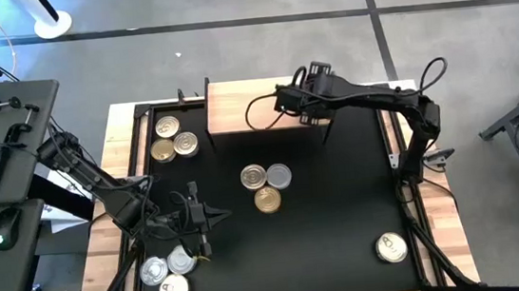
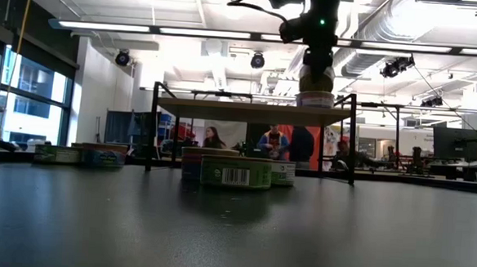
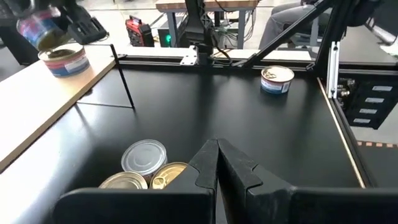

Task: Stack canned seafood by type on shelf
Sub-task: Stack the blue tuna can on top of the blue tuna can

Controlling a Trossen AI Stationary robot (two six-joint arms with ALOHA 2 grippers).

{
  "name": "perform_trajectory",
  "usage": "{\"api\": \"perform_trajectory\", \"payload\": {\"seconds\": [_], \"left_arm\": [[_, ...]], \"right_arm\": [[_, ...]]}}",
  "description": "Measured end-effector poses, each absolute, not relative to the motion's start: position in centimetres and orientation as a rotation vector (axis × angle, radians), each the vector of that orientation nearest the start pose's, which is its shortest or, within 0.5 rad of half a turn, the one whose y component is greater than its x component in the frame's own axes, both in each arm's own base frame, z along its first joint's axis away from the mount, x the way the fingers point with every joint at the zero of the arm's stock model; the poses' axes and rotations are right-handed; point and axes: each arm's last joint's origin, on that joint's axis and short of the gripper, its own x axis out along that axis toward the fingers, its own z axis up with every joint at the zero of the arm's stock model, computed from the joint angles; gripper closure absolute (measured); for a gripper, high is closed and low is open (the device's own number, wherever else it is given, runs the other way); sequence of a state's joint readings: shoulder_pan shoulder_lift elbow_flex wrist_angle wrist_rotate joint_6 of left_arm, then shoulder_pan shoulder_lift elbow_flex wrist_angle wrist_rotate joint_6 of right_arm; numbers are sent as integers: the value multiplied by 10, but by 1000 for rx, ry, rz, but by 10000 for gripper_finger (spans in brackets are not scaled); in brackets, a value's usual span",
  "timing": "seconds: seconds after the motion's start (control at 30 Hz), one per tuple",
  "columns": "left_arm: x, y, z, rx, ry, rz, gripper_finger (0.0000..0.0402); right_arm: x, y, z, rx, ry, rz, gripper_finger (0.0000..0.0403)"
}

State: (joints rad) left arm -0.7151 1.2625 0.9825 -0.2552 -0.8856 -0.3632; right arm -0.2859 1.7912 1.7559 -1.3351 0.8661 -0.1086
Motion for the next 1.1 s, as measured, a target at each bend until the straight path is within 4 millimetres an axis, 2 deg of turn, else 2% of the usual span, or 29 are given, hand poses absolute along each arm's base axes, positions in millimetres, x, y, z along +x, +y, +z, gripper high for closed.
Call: {"api": "perform_trajectory", "payload": {"seconds": [0.37,0.57,0.67,0.97,1.1], "left_arm": [[216,-158,303,18,322,226,401],[216,-158,303,18,325,220,401],[216,-158,302,21,327,220,402],[216,-158,302,70,333,208,401],[215,-156,306,57,321,209,401]], "right_arm": [[323,-116,327,-475,1427,-866,230],[324,-114,324,-419,1430,-799,99],[324,-114,324,-403,1430,-778,62],[324,-111,324,-355,1425,-721,50],[320,-110,330,-361,1413,-734,49]]}}
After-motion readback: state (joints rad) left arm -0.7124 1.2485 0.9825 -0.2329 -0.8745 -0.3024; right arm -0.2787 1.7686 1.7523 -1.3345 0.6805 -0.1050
